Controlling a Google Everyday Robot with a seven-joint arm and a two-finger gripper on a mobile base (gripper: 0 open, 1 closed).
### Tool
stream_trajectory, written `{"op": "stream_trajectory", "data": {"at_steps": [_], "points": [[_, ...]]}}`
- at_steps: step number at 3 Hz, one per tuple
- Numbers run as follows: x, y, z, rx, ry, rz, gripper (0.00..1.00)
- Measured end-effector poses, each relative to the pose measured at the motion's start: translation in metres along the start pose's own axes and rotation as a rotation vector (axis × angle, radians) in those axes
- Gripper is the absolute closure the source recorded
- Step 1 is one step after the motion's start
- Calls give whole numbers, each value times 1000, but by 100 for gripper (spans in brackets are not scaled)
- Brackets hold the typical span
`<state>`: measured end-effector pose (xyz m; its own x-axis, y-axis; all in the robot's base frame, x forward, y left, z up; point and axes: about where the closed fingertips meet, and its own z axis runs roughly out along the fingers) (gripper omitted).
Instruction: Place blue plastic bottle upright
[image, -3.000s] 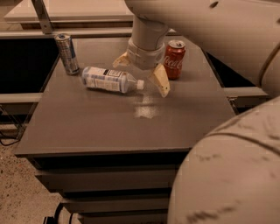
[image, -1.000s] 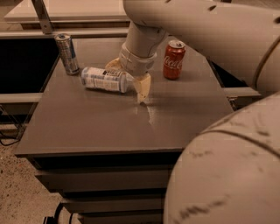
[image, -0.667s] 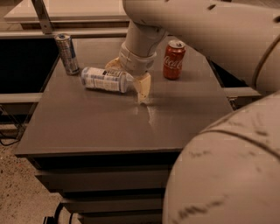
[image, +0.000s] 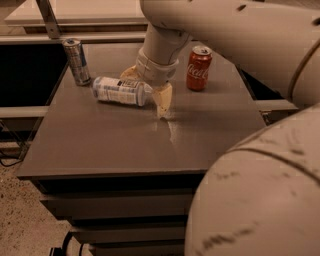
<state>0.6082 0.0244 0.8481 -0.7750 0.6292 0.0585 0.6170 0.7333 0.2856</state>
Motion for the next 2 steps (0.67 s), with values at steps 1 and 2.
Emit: {"op": "stream_trajectory", "data": {"at_steps": [1, 2], "points": [[0, 0, 0, 0, 0, 0, 31], [0, 1, -4, 0, 0, 0, 13]]}}
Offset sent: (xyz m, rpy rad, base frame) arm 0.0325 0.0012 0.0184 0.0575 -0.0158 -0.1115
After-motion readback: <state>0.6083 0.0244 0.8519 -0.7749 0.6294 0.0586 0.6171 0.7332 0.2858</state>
